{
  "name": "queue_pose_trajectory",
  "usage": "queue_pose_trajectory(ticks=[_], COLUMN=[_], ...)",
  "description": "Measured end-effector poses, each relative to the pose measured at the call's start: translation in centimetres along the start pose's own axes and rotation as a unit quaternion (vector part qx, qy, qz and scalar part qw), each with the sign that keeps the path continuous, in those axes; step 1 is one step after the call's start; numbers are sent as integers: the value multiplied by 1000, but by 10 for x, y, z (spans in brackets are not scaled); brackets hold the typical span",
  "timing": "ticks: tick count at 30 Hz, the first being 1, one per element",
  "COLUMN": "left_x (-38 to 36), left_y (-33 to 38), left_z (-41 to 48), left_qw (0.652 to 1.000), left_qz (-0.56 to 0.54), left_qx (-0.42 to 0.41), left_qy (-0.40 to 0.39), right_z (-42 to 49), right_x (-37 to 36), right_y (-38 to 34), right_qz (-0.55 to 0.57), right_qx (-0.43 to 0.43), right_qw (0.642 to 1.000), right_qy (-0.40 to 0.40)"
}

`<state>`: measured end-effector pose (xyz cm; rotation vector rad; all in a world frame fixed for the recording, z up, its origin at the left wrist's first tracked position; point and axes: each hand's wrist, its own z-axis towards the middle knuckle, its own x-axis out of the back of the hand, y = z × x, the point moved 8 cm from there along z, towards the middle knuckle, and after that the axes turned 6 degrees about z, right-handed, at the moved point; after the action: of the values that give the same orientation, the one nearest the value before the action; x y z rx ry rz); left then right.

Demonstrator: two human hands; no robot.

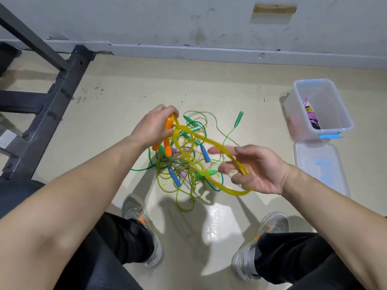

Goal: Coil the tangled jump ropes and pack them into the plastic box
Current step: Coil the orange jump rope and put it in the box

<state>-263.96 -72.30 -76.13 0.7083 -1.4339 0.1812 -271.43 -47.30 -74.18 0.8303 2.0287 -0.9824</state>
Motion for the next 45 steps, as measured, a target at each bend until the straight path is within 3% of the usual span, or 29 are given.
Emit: queue_pose_trajectory(ticks=[3, 7, 12, 15, 19, 22, 26, 28, 30, 32, 33, 34, 36, 38, 40, 41, 43, 45], left_x=[7, 25, 42, 41, 41, 50, 60, 62, 62, 60, 59, 57, 53, 50, 43, 38, 32, 28], left_y=[1, -7, -31, -36, -44, -52, -61, -61, -58, -54, -52, -49, -44, -34, -17, -7, 13, 30], left_z=[5, 16, 21, 20, 19, 20, 24, 26, 27, 29, 30, 30, 28, 24, 21, 20, 19, 18], left_qw=[1000, 998, 994, 990, 977, 977, 980, 982, 986, 990, 991, 991, 991, 987, 982, 982, 982, 981], left_qz=[18, -13, -25, -46, -90, -42, -6, -3, 7, 29, 43, 53, 41, -24, -76, -91, -107, -121], left_qx=[-11, 33, 76, 100, 164, 182, 180, 172, 155, 134, 126, 120, 124, 150, 159, 156, 146, 145], left_qy=[-7, 48, 78, 86, 99, 99, 85, 82, 69, 45, 33, 25, 34, 61, 66, 60, 54, 50], right_z=[-2, -3, -16, -13, -16, -13, -20, -21, -22, -25, -27, -28, -23, -14, -5, -1, 4, 4], right_x=[3, 1, -9, -6, -16, 8, 33, 39, 47, 59, 70, 79, 94, 102, 103, 93, 57, 10], right_y=[-6, -18, -25, -29, -18, -25, -40, -45, -46, -46, -47, -49, -50, -38, -30, -32, -47, -61], right_qz=[-29, -66, 41, -3, 29, -114, -243, -191, -60, -80, -195, -364, -631, -707, -733, -744, -740, -697], right_qx=[28, 112, 62, 122, 82, 113, 202, 240, 241, 189, 157, 117, 34, -59, -104, -77, 75, 288], right_qw=[999, 991, 990, 986, 985, 987, 930, 927, 948, 955, 935, 877, 693, 601, 539, 513, 497, 516], right_qy=[1, 6, -123, -110, -152, -6, 186, 216, 199, 214, 250, 291, 349, 368, 402, 422, 448, 406])
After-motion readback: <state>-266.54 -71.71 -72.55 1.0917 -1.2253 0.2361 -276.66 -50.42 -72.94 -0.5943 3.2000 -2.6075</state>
